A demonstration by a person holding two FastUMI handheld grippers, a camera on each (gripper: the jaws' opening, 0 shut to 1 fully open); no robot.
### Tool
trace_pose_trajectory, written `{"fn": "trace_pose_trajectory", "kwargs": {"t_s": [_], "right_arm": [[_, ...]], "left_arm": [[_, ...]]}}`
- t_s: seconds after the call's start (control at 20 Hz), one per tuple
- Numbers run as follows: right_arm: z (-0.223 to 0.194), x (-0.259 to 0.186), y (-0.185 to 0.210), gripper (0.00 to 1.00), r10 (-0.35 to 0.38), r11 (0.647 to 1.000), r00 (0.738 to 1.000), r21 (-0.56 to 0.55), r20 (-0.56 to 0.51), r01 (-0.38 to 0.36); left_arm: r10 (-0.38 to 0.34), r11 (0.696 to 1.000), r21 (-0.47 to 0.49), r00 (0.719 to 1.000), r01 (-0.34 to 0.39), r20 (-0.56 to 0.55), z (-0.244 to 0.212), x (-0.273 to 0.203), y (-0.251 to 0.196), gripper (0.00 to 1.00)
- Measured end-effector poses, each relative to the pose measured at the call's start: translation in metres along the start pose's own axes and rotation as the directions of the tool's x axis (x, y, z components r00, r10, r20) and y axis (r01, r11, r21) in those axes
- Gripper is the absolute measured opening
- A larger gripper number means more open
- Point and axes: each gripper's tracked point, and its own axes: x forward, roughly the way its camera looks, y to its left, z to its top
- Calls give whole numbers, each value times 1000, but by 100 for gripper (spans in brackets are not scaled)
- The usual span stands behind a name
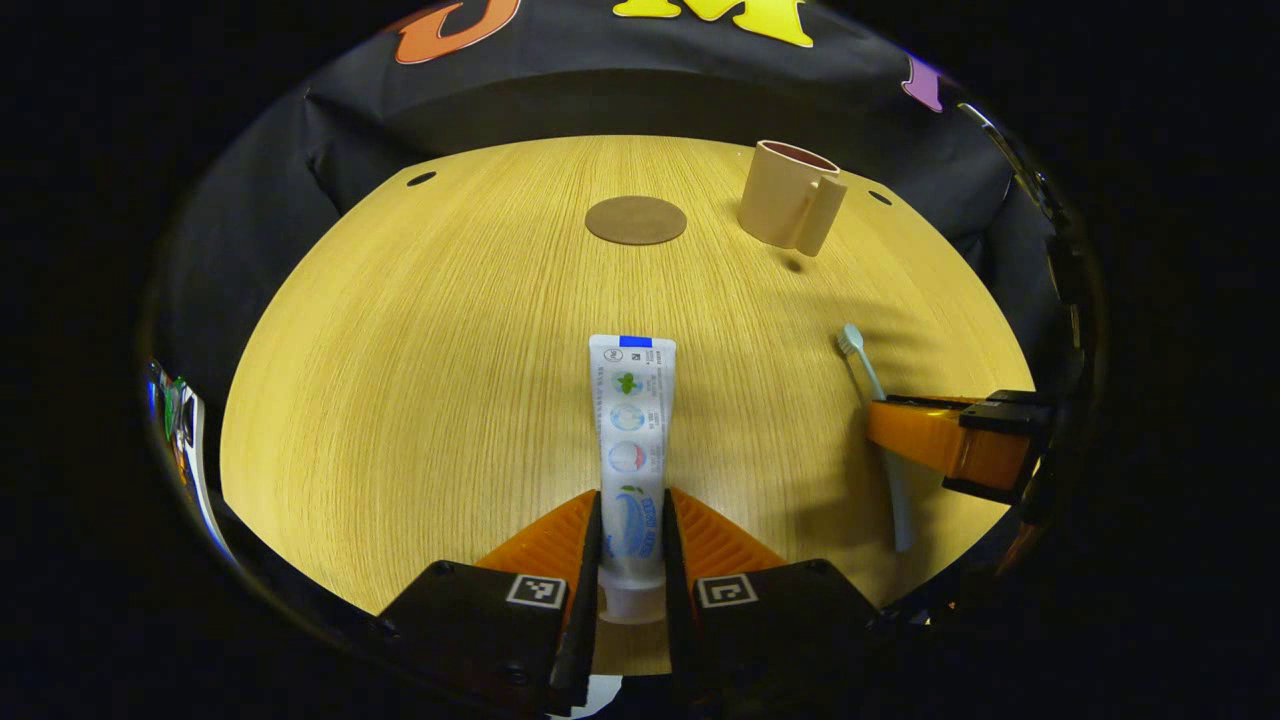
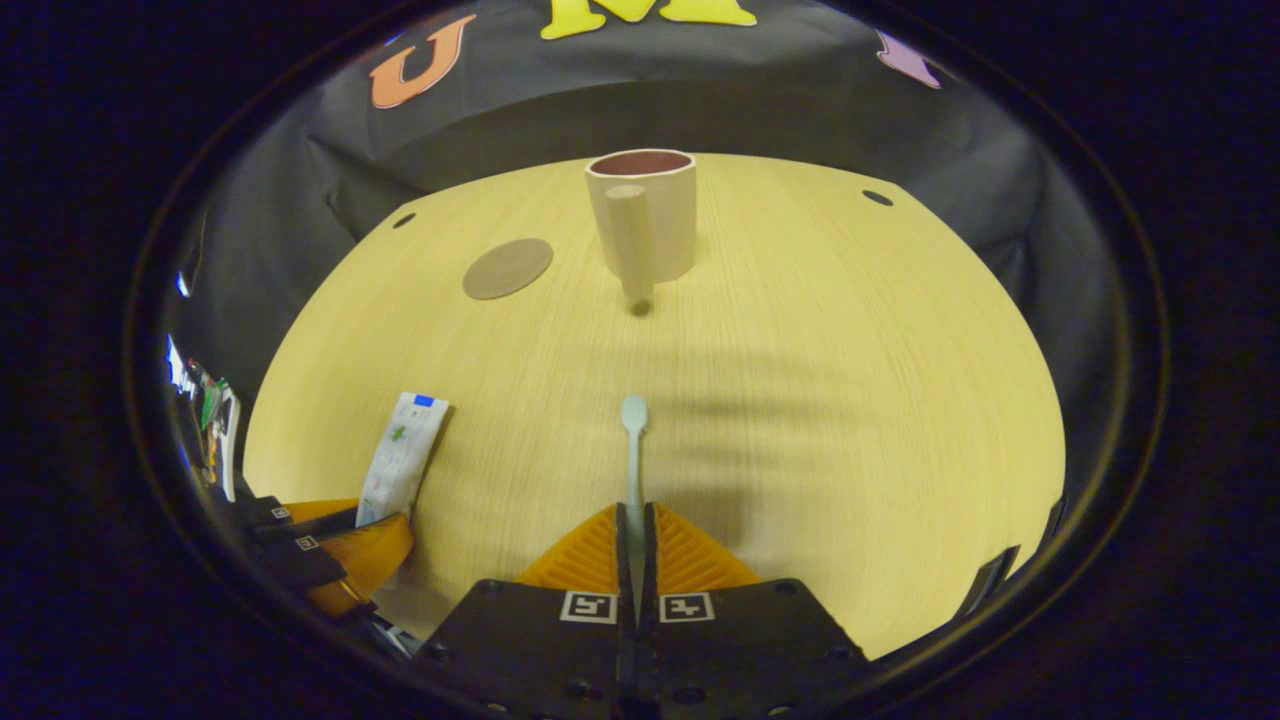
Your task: Put the toothbrush and toothpaste on the desktop into the cup, then pick up the cup and place it on the coaster on the desktop.
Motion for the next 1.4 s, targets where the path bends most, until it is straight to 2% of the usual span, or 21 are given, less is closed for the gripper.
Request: {"fn": "trace_pose_trajectory", "kwargs": {"t_s": [0.35,0.5,0.7,0.9,1.1,1.3,1.4], "right_arm": [[44,-35,6,0,26,999,991,-23,129,-24],[87,-52,12,0,46,999,972,-35,230,-39],[145,-60,19,0,51,999,937,-27,345,-45],[216,-62,20,1,37,999,881,-23,472,-29],[281,-68,23,0,28,1000,802,-28,597,-14],[321,-71,26,0,51,999,709,-32,704,-41],[329,-66,28,0,62,998,685,-26,726,-62]], "left_arm": [[-20,999,-30,1000,21,19,35,-26,4,28],[-17,999,-45,999,19,36,38,-27,7,28],[-13,999,-50,997,17,81,70,-41,11,28],[-10,999,-45,996,14,93,85,-46,16,28],[-5,999,-45,997,8,73,90,-44,26,28],[12,999,-41,998,-9,67,95,-39,35,28],[25,1000,-16,995,-23,94,107,-38,40,28]]}}
